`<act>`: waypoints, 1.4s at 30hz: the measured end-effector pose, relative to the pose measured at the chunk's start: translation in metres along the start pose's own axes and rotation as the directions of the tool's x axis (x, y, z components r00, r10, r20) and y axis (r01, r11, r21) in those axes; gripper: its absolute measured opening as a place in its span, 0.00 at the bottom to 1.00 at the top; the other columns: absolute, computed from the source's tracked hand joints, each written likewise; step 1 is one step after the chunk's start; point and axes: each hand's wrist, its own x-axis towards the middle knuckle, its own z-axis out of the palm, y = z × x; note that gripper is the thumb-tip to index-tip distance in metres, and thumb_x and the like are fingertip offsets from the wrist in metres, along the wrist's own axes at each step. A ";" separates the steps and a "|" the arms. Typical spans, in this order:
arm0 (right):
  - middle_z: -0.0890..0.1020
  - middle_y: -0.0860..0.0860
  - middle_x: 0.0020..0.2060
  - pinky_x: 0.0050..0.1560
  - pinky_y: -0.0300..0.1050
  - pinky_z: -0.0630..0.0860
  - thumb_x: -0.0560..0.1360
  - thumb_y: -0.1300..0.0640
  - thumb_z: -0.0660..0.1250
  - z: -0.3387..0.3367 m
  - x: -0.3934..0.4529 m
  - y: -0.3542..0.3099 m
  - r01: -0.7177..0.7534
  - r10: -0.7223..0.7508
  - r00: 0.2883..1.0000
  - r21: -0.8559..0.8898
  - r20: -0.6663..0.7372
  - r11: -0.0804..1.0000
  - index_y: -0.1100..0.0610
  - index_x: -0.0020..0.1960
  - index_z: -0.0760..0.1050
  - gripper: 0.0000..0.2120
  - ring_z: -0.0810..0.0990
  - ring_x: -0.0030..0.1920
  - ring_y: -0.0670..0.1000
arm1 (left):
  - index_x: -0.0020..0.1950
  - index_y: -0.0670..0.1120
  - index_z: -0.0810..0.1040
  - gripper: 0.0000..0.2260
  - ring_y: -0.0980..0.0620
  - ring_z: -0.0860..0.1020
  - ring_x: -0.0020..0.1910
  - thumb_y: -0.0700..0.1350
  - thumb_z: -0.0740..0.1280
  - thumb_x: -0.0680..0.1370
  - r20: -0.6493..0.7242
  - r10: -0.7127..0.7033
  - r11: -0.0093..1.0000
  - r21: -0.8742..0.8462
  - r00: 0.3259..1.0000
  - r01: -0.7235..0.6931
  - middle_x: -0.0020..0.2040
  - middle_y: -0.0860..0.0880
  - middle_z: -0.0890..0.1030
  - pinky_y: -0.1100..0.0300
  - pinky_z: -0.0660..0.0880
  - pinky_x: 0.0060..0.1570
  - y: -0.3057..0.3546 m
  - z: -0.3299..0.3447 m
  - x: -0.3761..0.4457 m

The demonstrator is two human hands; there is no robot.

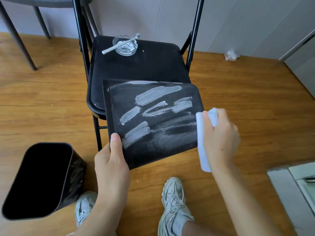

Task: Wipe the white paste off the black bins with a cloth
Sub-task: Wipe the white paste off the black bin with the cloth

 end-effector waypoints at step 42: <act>0.66 0.41 0.27 0.30 0.35 0.58 0.77 0.49 0.63 -0.009 -0.003 -0.004 -0.007 0.000 0.997 0.077 0.083 0.997 0.51 0.41 0.70 0.08 0.66 0.29 0.44 | 0.42 0.42 0.73 0.19 0.53 0.67 0.35 0.54 0.57 0.83 -0.072 0.050 0.997 0.065 0.996 -0.045 0.36 0.47 0.69 0.56 0.64 0.35 -0.008 0.003 0.001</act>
